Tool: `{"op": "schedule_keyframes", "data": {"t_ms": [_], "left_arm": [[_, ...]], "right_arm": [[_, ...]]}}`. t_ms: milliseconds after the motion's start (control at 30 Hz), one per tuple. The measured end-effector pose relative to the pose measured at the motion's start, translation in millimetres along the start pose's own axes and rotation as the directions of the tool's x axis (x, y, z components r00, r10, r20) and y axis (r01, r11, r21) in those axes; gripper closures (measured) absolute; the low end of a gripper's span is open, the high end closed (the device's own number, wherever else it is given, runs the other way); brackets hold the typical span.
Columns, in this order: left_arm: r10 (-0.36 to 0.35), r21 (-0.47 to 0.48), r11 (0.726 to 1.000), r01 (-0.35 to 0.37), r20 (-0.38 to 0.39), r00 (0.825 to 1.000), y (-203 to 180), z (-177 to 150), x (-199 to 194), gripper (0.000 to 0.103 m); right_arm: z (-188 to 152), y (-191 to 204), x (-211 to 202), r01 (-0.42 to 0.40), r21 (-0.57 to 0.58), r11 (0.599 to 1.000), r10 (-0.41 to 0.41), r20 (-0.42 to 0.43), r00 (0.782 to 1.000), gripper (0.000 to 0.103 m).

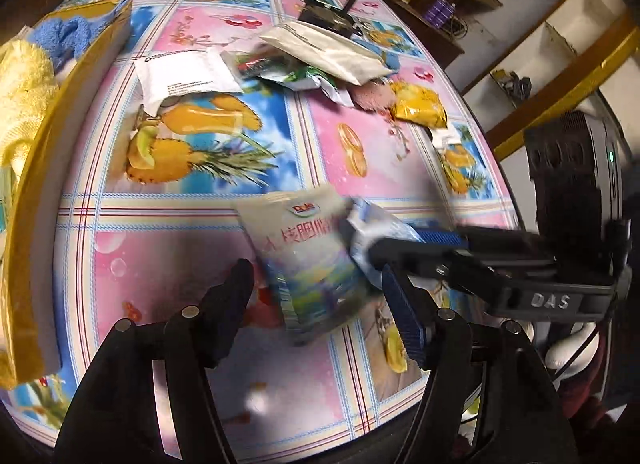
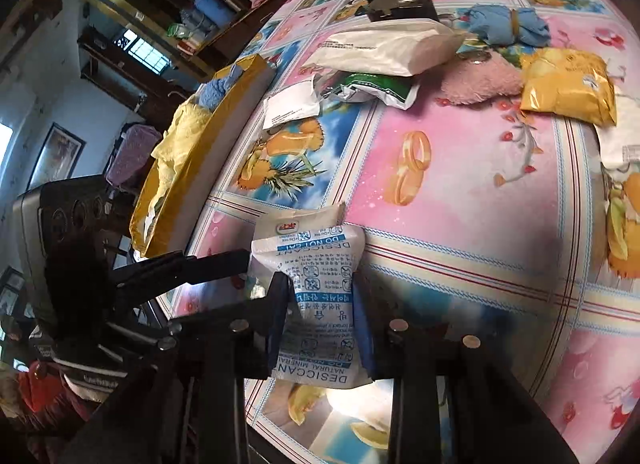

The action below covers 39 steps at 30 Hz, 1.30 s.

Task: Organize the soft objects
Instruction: 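Carry the desiccant packet and Dole sachet into the box and open both grippers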

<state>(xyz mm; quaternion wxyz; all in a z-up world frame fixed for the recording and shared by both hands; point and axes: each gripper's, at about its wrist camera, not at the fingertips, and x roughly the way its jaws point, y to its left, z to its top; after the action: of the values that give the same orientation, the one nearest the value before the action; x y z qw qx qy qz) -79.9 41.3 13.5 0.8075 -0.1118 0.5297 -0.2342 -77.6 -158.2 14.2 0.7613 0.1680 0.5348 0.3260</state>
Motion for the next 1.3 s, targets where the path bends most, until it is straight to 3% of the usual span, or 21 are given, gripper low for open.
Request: {"op": "schedule_keyframes", "data": {"t_ms": [67, 167, 233, 367, 433, 467, 500, 600, 733, 867, 1033, 1200, 1300], "left_arm": [[0.006, -0.008, 1.000, -0.006, 0.002, 1.000, 2, 4, 0, 0.036], [0.057, 0.025, 0.998, -0.057, 0.016, 0.998, -4, 9, 3, 0.036], [0.142, 0.091, 0.985, -0.144, 0.030, 0.989, -15, 12, 10, 0.036], [0.321, 0.263, 0.907, -0.329, 0.074, 0.944, -41, 6, 30, 0.029], [0.354, 0.315, 0.872, -0.375, 0.123, 0.927, -52, 0, 34, 0.028], [0.342, 0.318, 0.877, -0.361, 0.117, 0.932, -52, 0, 35, 0.029], [0.306, 0.303, 0.897, -0.321, 0.097, 0.947, -50, 1, 34, 0.042], [0.280, 0.294, 0.908, -0.297, 0.099, 0.955, -46, 0, 28, 0.046], [0.189, 0.205, 0.957, -0.204, 0.090, 0.978, -29, 1, 9, 0.048], [0.114, 0.095, 0.987, -0.130, 0.159, 0.981, -11, -6, -34, 0.048], [0.180, -0.045, 0.984, -0.174, 0.272, 0.945, 35, -10, -96, 0.048], [0.289, -0.241, 0.945, -0.219, 0.313, 0.904, 103, -13, -132, 0.048], [0.341, -0.328, 0.914, -0.238, 0.306, 0.889, 140, -13, -141, 0.046]], "right_arm": [[-5, -11, -13, -0.050, 0.039, 0.998, 0.047, 0.055, 0.997, 0.072], [-10, -25, -37, 0.034, 0.071, 0.997, -0.044, 0.142, 0.989, 0.071], [-14, -33, -47, 0.031, 0.094, 0.995, -0.046, 0.167, 0.985, 0.071], [-11, -38, -52, 0.055, 0.097, 0.994, -0.072, 0.175, 0.982, 0.071], [-12, -37, -49, 0.056, 0.091, 0.994, -0.071, 0.173, 0.982, 0.071], [-12, -34, -47, 0.056, 0.086, 0.995, -0.071, 0.174, 0.982, 0.071], [-11, -33, -46, 0.056, 0.081, 0.995, -0.069, 0.173, 0.982, 0.071], [-8, -31, -47, 0.048, 0.063, 0.997, -0.059, 0.171, 0.984, 0.071], [-3, -18, -48, 0.058, 0.023, 0.998, -0.061, 0.186, 0.981, 0.071], [3, -5, -42, 0.041, 0.005, 0.999, -0.042, 0.184, 0.982, 0.071], [11, 26, -30, 0.025, -0.057, 0.998, -0.015, 0.167, 0.986, 0.071], [26, 70, -9, -0.015, -0.133, 0.991, 0.034, 0.142, 0.989, 0.071], [37, 100, 8, -0.031, -0.185, 0.982, 0.053, 0.118, 0.992, 0.071]]}}
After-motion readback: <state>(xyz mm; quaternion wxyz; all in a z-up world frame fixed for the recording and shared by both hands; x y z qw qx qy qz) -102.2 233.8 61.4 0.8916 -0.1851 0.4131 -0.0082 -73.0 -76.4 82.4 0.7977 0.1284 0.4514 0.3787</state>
